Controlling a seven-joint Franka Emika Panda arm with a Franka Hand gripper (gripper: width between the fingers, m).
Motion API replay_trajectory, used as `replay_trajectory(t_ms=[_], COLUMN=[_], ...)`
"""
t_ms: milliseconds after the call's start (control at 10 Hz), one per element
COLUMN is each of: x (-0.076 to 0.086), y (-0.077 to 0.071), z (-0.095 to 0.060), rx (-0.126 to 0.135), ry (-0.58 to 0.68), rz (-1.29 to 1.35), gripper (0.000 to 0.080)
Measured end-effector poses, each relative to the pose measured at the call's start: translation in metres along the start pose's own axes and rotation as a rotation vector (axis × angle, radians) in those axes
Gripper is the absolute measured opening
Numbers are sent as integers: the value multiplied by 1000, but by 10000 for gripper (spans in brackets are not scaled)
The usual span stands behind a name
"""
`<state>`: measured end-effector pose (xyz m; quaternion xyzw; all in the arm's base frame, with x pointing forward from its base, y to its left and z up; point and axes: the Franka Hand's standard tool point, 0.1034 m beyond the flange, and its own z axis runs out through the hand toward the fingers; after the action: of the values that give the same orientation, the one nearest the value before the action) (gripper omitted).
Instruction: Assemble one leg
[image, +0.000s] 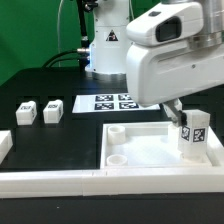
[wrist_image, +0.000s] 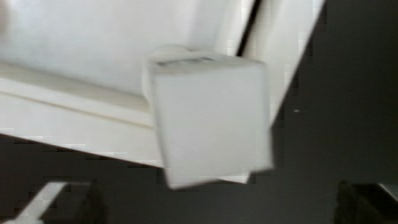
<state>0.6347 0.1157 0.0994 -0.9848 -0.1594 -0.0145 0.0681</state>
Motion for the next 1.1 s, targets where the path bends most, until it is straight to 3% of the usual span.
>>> replay_trajectory(t_ms=[300, 600, 700, 800, 900, 1000, 1100], x=[-10, -14, -14, -14, -14, -14, -14], y=[14, 14, 14, 14, 14, 14, 14], z=[10, 15, 15, 15, 15, 15, 15], rx=[-9, -7, -7, -7, -7, -7, -7], ry=[19, 12, 11, 11, 11, 11, 11], rz=[1, 4, 4, 4, 4, 4, 4], gripper=[649, 649, 520, 520, 370, 291, 291])
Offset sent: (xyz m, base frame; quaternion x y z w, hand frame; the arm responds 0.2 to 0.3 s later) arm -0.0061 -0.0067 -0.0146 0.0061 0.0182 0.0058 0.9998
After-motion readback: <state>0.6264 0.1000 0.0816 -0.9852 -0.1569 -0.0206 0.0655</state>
